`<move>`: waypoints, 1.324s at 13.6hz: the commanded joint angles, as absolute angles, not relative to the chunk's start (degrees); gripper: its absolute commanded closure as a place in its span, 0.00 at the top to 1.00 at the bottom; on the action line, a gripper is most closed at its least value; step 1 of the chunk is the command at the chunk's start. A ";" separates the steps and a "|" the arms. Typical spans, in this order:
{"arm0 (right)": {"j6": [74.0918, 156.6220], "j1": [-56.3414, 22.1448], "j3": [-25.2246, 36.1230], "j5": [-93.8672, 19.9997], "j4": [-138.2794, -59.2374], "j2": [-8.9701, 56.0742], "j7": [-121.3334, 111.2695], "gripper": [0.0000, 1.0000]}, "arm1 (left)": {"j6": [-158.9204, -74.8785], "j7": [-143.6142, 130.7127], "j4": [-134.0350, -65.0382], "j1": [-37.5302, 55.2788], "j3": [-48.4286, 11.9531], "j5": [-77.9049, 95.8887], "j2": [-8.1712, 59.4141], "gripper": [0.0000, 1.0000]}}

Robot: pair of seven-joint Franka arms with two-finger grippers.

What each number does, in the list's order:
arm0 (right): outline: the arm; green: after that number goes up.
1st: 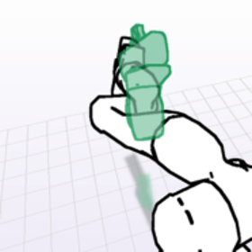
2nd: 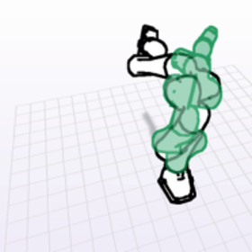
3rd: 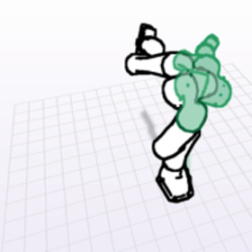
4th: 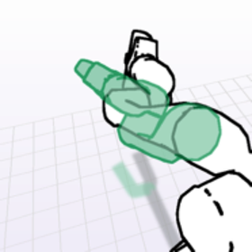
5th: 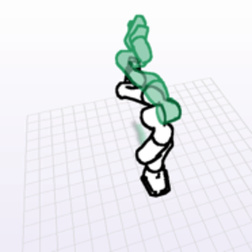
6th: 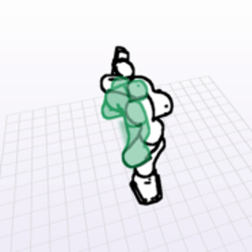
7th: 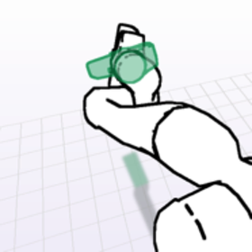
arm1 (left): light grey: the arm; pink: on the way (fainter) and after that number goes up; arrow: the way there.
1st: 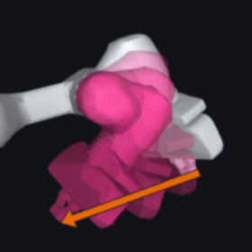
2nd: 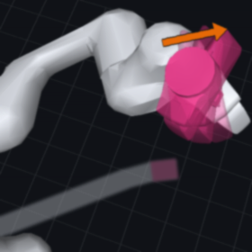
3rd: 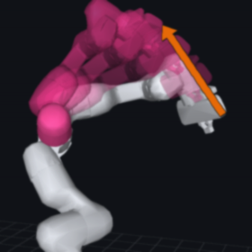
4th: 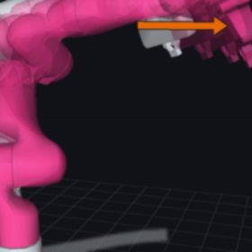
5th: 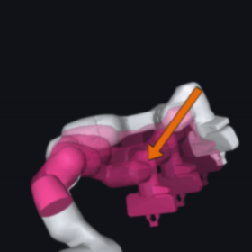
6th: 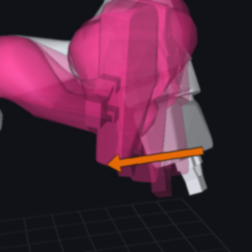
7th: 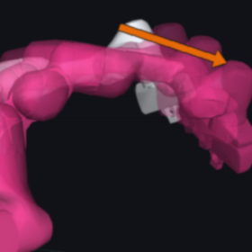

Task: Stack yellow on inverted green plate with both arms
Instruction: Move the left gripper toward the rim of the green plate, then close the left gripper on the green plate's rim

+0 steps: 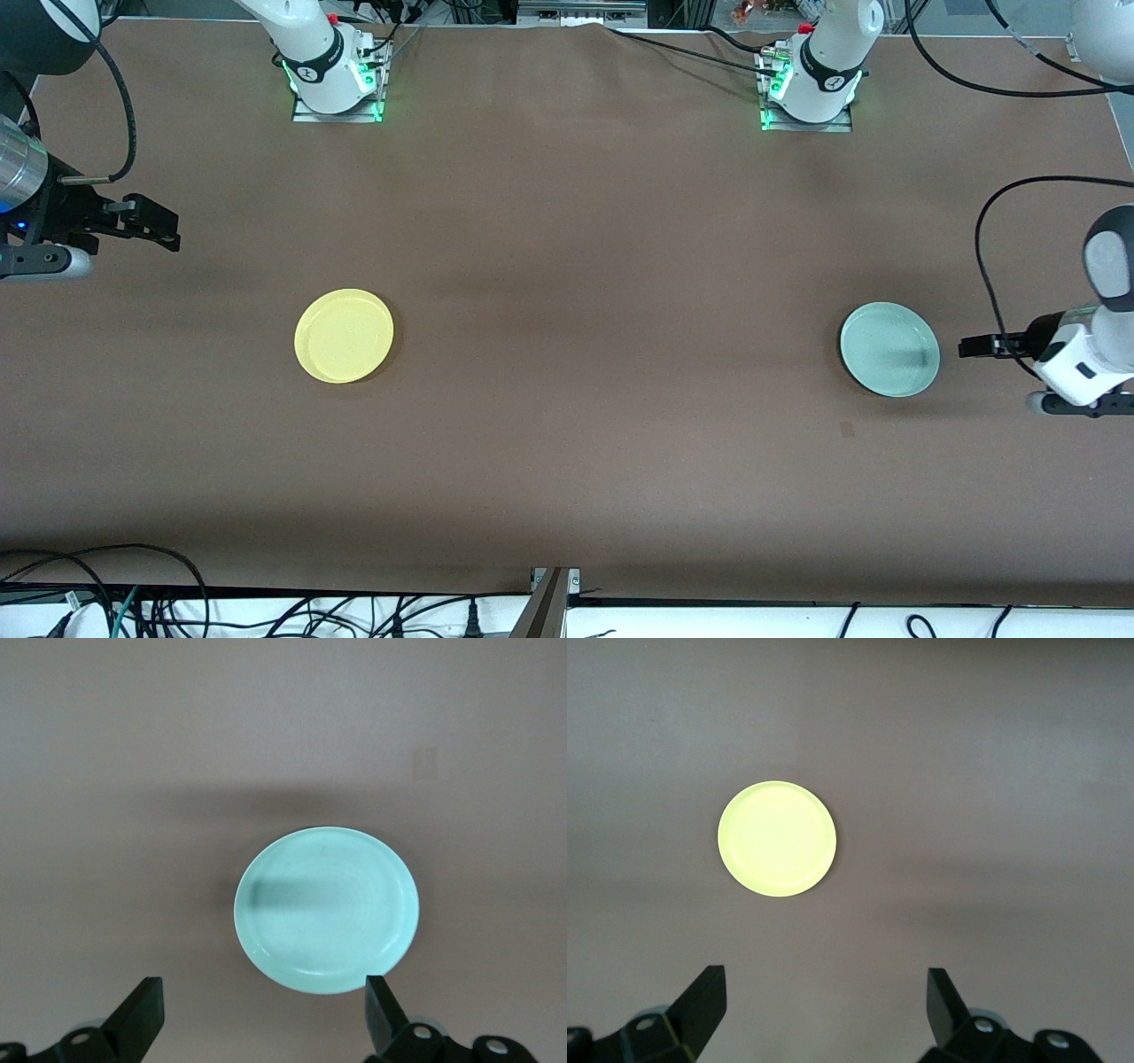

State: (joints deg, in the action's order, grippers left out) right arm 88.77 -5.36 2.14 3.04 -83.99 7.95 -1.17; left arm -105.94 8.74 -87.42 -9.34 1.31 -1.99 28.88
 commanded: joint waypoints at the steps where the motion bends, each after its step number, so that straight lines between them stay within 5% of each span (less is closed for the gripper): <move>1: 87.89 -5.19 2.02 3.87 -82.88 8.26 -1.23 1.00 | -112.47 11.60 -95.07 -11.42 0.70 -1.32 26.89 1.00; 6: 87.89 -5.19 2.02 3.87 -82.88 8.26 -1.14 1.00 | -120.05 20.20 -102.91 -16.60 0.44 5.53 27.59 1.00; 18: 87.89 -5.10 2.02 3.78 -82.97 8.26 -1.06 1.00 | -123.48 40.86 -102.83 -24.26 0.26 27.42 35.59 1.00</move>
State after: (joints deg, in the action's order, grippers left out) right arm 88.75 -5.36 2.26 3.07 -83.99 7.96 -1.17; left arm -122.13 37.66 -103.19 -23.19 1.09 24.94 34.71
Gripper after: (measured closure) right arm 0.000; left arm 0.000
